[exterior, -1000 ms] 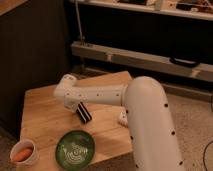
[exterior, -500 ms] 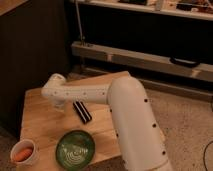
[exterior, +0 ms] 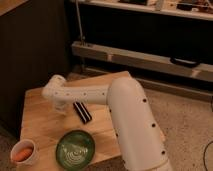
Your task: Push the eraser across the table
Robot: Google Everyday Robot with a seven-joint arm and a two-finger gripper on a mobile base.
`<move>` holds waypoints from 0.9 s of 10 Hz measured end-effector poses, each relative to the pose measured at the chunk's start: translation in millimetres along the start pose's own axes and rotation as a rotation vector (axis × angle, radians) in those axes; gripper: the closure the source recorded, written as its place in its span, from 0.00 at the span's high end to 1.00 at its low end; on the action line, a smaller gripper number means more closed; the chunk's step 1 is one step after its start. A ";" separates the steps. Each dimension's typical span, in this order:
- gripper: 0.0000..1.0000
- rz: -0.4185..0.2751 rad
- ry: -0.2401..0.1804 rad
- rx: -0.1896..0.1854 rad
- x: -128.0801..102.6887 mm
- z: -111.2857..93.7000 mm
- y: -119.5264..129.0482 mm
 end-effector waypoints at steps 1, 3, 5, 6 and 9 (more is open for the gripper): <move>0.15 0.033 0.007 0.010 20.0 -1.2 -4.7; 0.15 0.110 0.018 0.053 55.2 -9.8 -20.1; 0.15 0.178 0.027 0.107 76.3 -30.7 -36.4; 0.15 0.220 0.035 0.138 95.6 -40.5 -46.4; 0.15 0.314 0.044 0.199 138.5 -51.9 -76.2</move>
